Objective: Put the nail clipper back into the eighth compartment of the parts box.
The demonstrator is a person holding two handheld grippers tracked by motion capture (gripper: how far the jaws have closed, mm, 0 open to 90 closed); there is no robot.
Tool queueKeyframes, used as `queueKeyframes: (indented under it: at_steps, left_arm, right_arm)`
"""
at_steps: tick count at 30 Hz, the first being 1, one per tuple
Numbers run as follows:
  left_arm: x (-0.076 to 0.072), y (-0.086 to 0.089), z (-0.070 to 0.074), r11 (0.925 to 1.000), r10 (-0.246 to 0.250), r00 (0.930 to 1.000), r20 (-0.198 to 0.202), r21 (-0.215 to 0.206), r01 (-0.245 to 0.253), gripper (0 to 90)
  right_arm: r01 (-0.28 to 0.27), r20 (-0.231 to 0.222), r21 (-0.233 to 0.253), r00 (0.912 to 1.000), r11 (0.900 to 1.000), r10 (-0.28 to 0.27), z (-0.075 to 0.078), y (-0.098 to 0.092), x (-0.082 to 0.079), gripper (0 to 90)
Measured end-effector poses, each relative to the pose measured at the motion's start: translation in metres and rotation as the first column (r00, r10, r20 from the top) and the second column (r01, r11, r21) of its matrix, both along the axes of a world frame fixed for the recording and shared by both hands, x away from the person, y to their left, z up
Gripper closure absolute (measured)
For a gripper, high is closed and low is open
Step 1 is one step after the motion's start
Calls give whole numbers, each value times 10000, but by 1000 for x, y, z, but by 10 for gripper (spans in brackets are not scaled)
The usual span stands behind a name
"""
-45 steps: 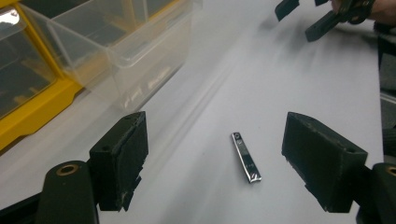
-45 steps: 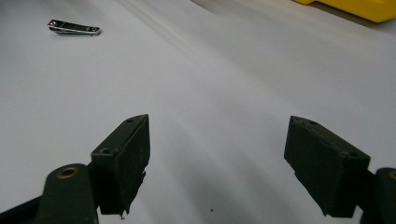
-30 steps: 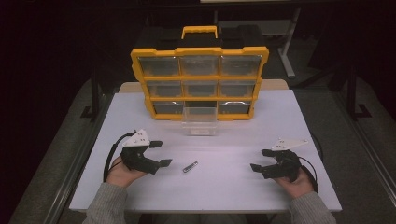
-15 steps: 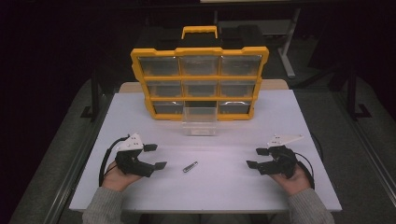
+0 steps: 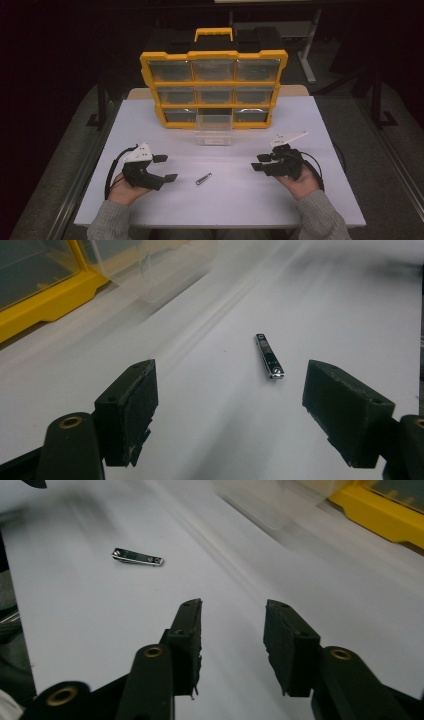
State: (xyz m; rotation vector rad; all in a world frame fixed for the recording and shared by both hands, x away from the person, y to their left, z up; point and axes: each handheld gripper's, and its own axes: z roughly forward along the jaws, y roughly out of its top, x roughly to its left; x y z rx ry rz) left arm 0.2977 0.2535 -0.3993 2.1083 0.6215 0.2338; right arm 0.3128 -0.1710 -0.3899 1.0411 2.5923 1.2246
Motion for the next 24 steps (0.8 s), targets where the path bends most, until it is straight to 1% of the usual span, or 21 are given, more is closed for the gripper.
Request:
queueKeyframes:
  at_steps: [3,6,7,10,12,13,15,16,18,19,24]
  left_arm:
    - [0,0,0,10000,-28,10000,-7,-35,28,220]
    - [0,1,-1,10000,-70,10000,15,17,70,220]
    - [0,0,-1,10000,-77,10000,12,7,77,220]
    - [0,1,0,10000,-75,10000,-8,-37,75,222]
    - [0,2,1,9999,-106,9999,50,-41,107,222]
    - [0,2,1,9999,-87,10000,35,-115,88,223]
    - [-1,2,0,9997,-14,10000,-26,-238,13,224]
    - [0,2,0,9998,-49,10000,15,-176,49,224]
    - [-1,2,1,9999,-91,10000,28,-146,92,225]
    - [-1,1,1,9998,-60,10000,22,-207,61,226]
    - [0,3,1,9998,-91,10000,5,-200,91,226]
  right_arm:
    - [-270,-168,-76,9995,9996,268,4,10,5,648]
    - [-537,-421,-242,9977,9983,527,6,22,12,701]
    - [-667,-380,-289,9971,9974,656,6,25,14,717]
    - [-853,-547,-332,9950,9958,834,6,36,18,766]
    - [-1081,-540,-418,9929,9933,1058,7,44,21,805]
    - [-1188,-542,-460,9917,9918,1163,7,47,22,824]
    - [-1404,-656,-496,9884,9889,1370,6,54,25,870]
    - [-1409,-727,-524,9879,9886,1369,6,57,27,883]
    - [-1495,-817,-606,9861,9869,1444,4,63,29,886]
    - [-1556,-805,-640,9854,9857,1503,3,65,30,886]
    - [-1731,-869,-669,9821,9826,1671,-2,78,32,887]
